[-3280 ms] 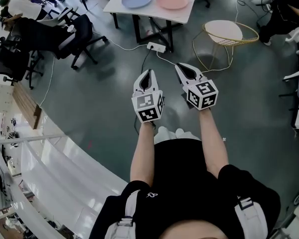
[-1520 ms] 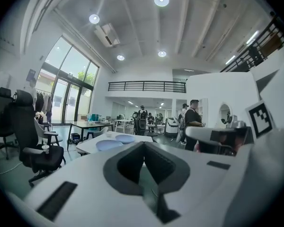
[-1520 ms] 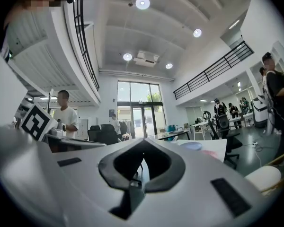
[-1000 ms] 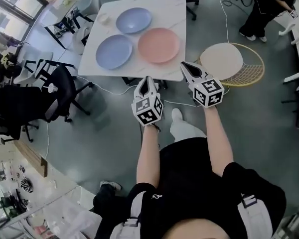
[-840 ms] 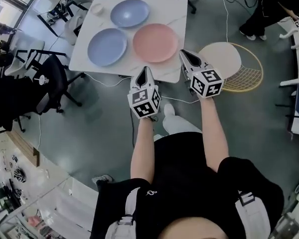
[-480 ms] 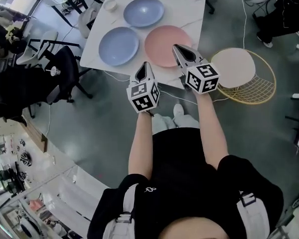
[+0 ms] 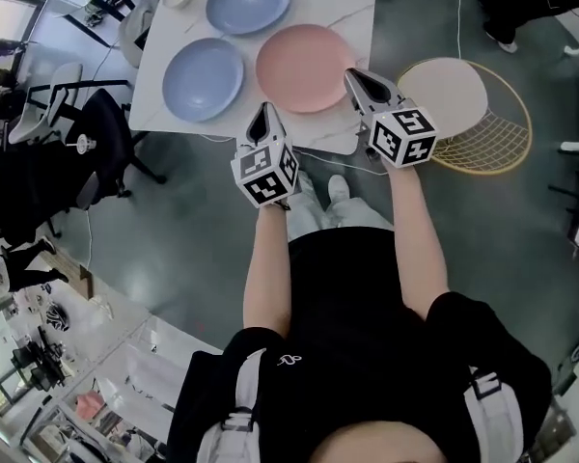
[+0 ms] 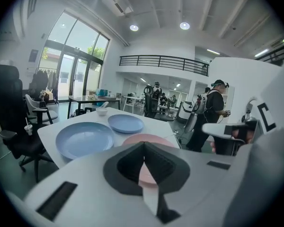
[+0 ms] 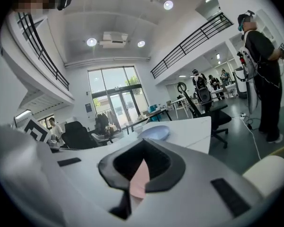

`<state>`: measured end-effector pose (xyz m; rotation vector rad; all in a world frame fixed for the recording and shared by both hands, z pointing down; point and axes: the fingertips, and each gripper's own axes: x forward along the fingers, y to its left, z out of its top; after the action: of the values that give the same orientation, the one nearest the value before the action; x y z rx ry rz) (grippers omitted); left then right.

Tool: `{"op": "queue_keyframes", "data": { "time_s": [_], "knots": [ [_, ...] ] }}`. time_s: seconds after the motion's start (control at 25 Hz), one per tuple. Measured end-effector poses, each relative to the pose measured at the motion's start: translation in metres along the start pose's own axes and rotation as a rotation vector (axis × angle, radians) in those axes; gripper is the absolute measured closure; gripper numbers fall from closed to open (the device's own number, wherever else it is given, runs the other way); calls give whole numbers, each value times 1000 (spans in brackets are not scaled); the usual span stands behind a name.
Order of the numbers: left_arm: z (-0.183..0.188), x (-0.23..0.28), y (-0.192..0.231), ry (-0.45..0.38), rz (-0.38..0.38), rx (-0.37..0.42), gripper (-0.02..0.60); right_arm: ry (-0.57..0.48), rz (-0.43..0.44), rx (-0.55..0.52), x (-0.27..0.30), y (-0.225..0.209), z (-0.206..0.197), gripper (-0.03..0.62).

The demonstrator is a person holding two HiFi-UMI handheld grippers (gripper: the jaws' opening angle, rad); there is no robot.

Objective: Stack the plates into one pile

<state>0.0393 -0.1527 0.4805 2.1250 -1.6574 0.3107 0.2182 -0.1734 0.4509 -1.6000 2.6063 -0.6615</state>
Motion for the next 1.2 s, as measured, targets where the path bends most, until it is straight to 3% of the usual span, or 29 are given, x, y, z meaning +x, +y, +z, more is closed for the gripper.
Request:
{"op": "queue_keyframes", "data": {
  "time_s": [0.32,0.68,0.8,1.2],
  "knots": [
    [-17,36,3,47,-18,-5,565,88,-106,18,11,-37,-34,586],
    [-36,73,41,137,-15,-18,564,147,-269,114,20,-80,-77,585],
    [-45,86,44,183,-30,-18,560,155,-304,139,25,-88,-82,546],
    [-65,116,52,292,-38,7,448,188,-379,210,31,-113,-103,500]
  ]
}}
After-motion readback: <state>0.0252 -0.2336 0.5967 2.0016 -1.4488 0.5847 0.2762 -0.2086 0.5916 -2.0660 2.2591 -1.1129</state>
